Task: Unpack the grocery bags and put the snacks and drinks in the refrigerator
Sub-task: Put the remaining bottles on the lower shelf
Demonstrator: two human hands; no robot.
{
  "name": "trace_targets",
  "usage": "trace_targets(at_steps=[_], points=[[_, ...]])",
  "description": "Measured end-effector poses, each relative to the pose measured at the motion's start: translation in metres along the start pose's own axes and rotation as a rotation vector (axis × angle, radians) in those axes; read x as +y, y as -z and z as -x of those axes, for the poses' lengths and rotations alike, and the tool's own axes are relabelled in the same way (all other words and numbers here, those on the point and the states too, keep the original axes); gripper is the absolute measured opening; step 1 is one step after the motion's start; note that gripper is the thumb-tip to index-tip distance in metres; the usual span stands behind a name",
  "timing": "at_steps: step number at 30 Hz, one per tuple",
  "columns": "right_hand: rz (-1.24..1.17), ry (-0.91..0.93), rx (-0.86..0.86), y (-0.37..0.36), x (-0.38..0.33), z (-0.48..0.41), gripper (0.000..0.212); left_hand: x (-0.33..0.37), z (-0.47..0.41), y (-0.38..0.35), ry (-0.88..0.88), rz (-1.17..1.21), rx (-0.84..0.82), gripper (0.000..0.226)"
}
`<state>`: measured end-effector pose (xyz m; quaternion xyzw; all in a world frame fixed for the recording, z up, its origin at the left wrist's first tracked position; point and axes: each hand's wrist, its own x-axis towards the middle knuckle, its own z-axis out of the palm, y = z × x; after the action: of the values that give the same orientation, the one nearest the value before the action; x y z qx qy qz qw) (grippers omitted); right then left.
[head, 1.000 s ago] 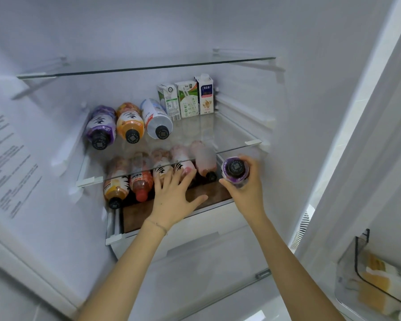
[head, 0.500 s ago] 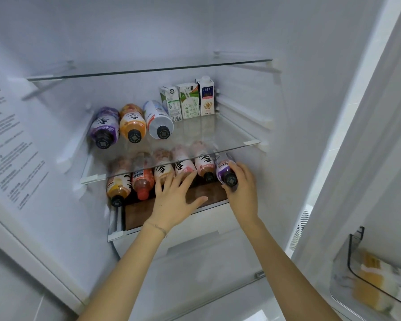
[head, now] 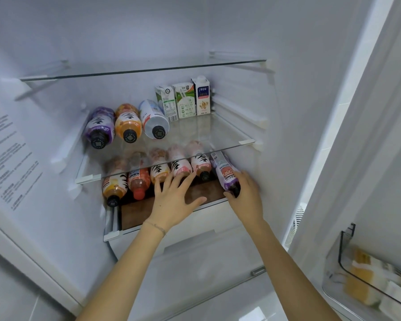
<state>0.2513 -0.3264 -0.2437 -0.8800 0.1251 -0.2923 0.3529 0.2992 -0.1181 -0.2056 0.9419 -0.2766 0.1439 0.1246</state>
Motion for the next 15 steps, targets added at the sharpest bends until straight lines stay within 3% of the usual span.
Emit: trace_targets(at_steps=[8,15], points=[[0.064,0.018,-0.202,0.018,-0.002,-0.013,0.076,0.003,-0.009,-0.006,-0.003,0.023,-0.059,0.092],[-0.053,0.047,-0.124,0.000,-0.003,-0.014,0.070,0.002,-0.021,-0.012,-0.006,0.007,-0.081,0.093]])
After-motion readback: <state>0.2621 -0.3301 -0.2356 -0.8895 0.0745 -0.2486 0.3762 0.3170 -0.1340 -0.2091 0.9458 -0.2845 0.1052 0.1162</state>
